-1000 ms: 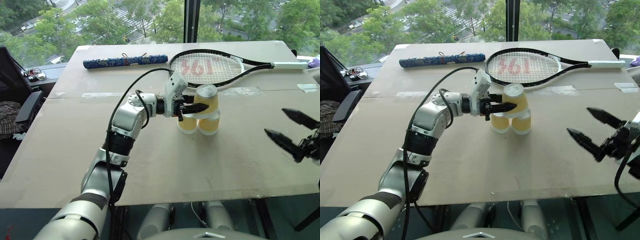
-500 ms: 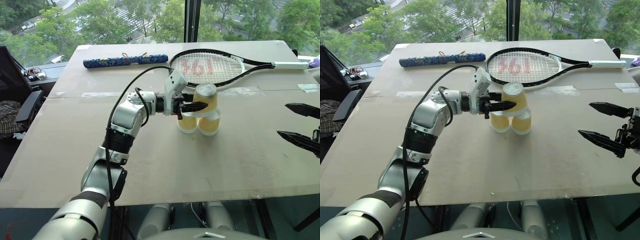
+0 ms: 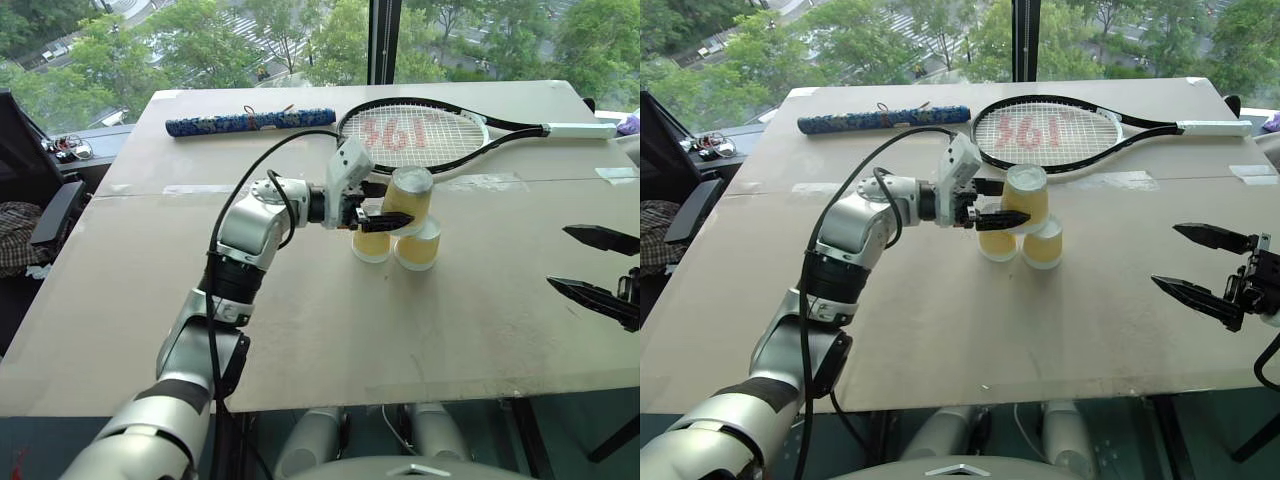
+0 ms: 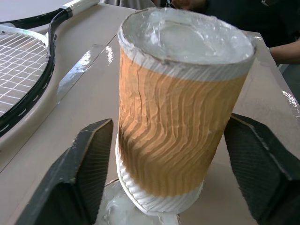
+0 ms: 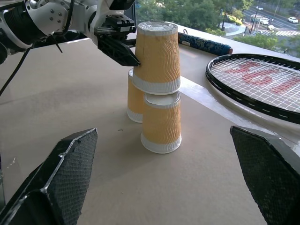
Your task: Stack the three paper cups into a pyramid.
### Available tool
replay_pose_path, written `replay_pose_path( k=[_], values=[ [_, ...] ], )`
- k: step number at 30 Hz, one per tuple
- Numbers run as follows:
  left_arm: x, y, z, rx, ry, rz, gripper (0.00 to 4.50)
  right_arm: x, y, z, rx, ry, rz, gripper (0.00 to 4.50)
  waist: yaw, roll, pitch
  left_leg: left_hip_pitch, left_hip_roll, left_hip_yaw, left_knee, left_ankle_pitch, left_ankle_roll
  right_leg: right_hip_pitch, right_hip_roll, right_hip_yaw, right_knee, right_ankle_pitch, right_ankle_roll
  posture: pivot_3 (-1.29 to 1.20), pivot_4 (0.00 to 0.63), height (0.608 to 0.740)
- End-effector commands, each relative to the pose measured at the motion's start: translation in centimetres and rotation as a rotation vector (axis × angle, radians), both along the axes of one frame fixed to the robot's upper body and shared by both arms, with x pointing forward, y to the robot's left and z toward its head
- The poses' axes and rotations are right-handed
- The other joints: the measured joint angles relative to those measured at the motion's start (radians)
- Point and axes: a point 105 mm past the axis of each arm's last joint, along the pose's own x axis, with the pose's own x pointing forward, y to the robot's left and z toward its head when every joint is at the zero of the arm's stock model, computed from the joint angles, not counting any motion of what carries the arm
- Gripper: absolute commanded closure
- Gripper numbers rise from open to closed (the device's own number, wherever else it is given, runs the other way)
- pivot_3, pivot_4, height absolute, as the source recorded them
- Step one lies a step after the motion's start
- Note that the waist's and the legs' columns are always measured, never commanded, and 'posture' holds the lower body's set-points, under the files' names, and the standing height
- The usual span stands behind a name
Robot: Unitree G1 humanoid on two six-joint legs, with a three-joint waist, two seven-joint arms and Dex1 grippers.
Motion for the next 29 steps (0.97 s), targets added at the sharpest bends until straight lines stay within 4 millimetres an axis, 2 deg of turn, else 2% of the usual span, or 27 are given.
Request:
replay_pose_path(
  k=[1, 6, 11, 13, 15, 19, 22, 25, 29],
  values=[
    [-0.5, 0.5, 3.4, -0.102, -0.07, 0.001, 0.04, -0.2, 0.4, 0.9, -0.019, -0.063, 0.006, 0.0, 0.0, 0.0, 0.0, 0.0, 0.0, 0.0, 0.0, 0.0, 0.0, 0.0, 0.0, 0.0, 0.0, 0.0, 0.0, 0.0, 0.15, 0.74],
    [-0.9, 3.0, 5.9, -0.204, -0.062, 0.06, 0.04, -0.3, 1.0, -0.1, -0.023, -0.05, -0.006, 0.0, -0.001, 0.0, 0.0, 0.0, 0.0, 0.0, 0.0, 0.0, 0.0, -0.001, 0.0, 0.0, 0.001, 0.0, 0.0, 0.0, 0.15, 0.74],
    [-2.0, 7.1, 5.9, -0.235, -0.09, 0.179, 0.04, 0.1, 0.7, -1.5, -0.045, -0.076, -0.092, 0.0, -0.004, 0.001, 0.0, 0.0, 0.0, 0.001, -0.001, 0.0, 0.0, -0.002, 0.0, 0.002, 0.001, 0.0, 0.0, 0.0, 0.15, 0.74],
    [-2.9, 8.1, 4.7, -0.202, -0.106, 0.206, 0.04, -0.2, 0.7, -2.2, -0.043, -0.064, -0.104, 0.0, 0.0, 0.001, 0.0, 0.0, 0.0, 0.001, 0.0, 0.0, 0.0, -0.003, 0.0, 0.003, 0.002, 0.0, 0.0, 0.0, 0.15, 0.74],
    [-4.3, 10.4, 2.0, -0.166, -0.114, 0.309, 0.04, -0.9, 0.5, -4.1, -0.069, -0.02, -0.129, 0.0, 0.0, 0.001, -0.001, 0.0, 0.0, 0.002, 0.0, 0.0, 0.0, -0.003, 0.0, 0.003, 0.002, 0.0, 0.0, 0.0, 0.15, 0.74],
    [-8.2, 13.6, -2.9, -0.127, -0.034, 0.428, 0.04, -1.8, -0.2, -6.0, -0.09, 0.034, -0.186, 0.0, -0.002, 0.002, -0.001, 0.0, 0.001, 0.002, -0.004, 0.0, -0.001, -0.004, 0.001, 0.008, -0.001, 0.0, 0.0, 0.0, 0.15, 0.74],
    [-10.1, 15.3, -4.8, -0.123, -0.002, 0.498, 0.04, -2.2, -0.7, -7.0, -0.123, 0.053, -0.209, 0.0, 0.006, 0.001, 0.0, 0.0, 0.001, 0.003, -0.003, 0.0, -0.001, -0.003, 0.0, 0.009, -0.001, 0.0, 0.0, 0.0, 0.15, 0.74],
    [-13.1, 17.3, -7.6, -0.091, 0.075, 0.587, 0.04, -2.4, -1.7, -8.1, -0.136, 0.079, -0.256, 0.0, 0.003, 0.002, -0.001, 0.005, 0.001, 0.003, -0.002, -0.001, -0.001, 0.004, 0.0, 0.008, -0.003, 0.0, -0.001, 0.0, 0.15, 0.74],
    [-14.7, 17.6, -9.0, -0.035, 0.111, 0.601, 0.04, -2.4, -1.9, -8.5, -0.132, 0.089, -0.267, 0.0, 0.006, 0.002, 0.0, 0.012, 0.001, 0.002, -0.003, -0.004, 0.005, 0.014, 0.0, 0.007, -0.007, -0.002, -0.002, 0.0, 0.15, 0.74]
  ],
)
